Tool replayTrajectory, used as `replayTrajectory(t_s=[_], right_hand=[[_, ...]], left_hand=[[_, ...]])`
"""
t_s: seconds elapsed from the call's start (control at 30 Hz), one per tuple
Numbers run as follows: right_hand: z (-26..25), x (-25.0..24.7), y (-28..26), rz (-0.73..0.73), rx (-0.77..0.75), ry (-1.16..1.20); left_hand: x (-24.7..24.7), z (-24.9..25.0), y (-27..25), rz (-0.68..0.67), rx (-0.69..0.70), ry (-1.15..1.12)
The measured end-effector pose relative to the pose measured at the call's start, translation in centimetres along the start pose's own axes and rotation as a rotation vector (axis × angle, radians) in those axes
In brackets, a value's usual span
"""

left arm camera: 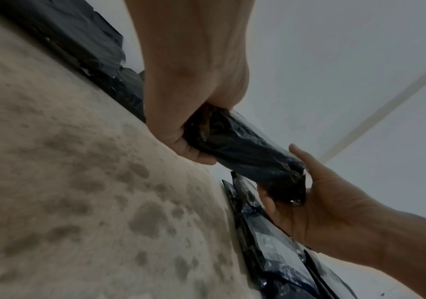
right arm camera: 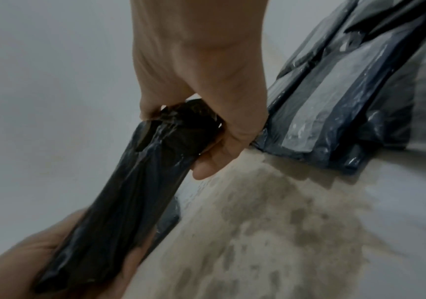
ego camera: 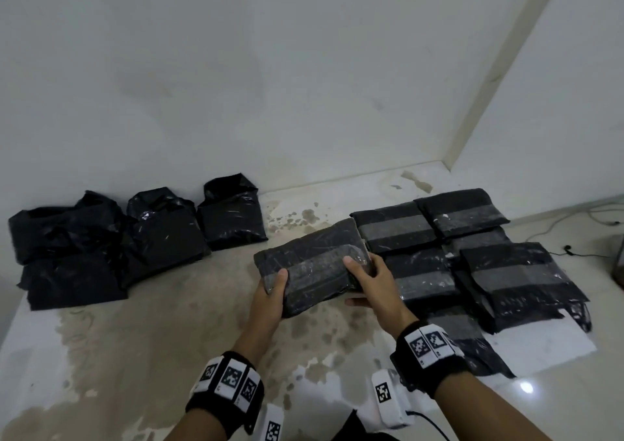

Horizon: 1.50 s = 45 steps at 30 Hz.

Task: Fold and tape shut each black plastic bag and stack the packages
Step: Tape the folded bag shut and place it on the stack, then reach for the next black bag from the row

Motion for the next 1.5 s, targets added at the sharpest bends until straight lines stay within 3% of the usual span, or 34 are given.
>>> replayTrajectory(t_s=[0.2, 0.33, 0.47, 0.53, 0.6, 0.73, 0.83, 1.0, 1.13, 1.2, 1.4, 1.5], right_hand=[[-0.1, -6.1, 1.4, 0.142, -0.013, 0.121], [-1.0, -13.4, 4.1, 0.362, -0.05, 0.134], [0.0, -17.7, 6.5, 0.451, -0.043, -0.154], [0.4, -18.1, 6.8, 0.494, -0.141, -0.482], [0.6, -17.7, 6.3, 0.579, -0.245, -0.737], [0.2, -15.2, 4.5, 0.667, -0.505, -0.92], [0.6, -12.6, 4.2, 0.569, -0.663, -0.988], [1.7, -10.7, 4.1, 0.475, -0.689, -1.087], [2.1, -11.2, 4.2, 0.471, -0.668, -1.09], [2.2, -11.2, 4.1, 0.472, -0.655, -1.106], [2.2, -10.0, 3.6, 0.606, -0.713, -1.085], [2.1, -9.0, 3.7, 0.715, -0.787, -1.068]], left_hand=[[2.4, -1.8, -2.1, -0.261, 0.129, 0.288], [1.4, -5.0, -1.0, -0.254, 0.471, 0.897], [-0.4, -9.0, -0.4, -0.235, 0.59, 1.202], [-0.7, -9.8, -0.3, -0.176, 0.706, 1.224], [-0.7, -10.2, -0.2, -0.171, 0.702, 1.228], [-0.5, -9.9, -0.4, -0.211, 0.622, 1.266], [-0.7, -10.1, -0.3, -0.209, 0.627, 1.21], [-1.7, -6.5, 1.5, -0.132, 0.548, 1.071], [-4.6, -1.5, 6.7, 0.116, 0.381, 0.767], [-5.8, 1.3, 9.8, 0.193, 0.372, 0.73], [-6.7, 7.7, 17.5, 0.241, 0.474, 0.637], [-6.5, 8.6, 21.4, 0.215, 0.417, 0.656]])
Point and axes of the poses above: each hand's wrist, its own y-axis towards the middle knuckle, its own x-axis out of the palm, z = x × y, the point moved 3 cm from there along y, towards the middle knuckle, and after that the axes turned 12 degrees about z, right-handed, at the moved point
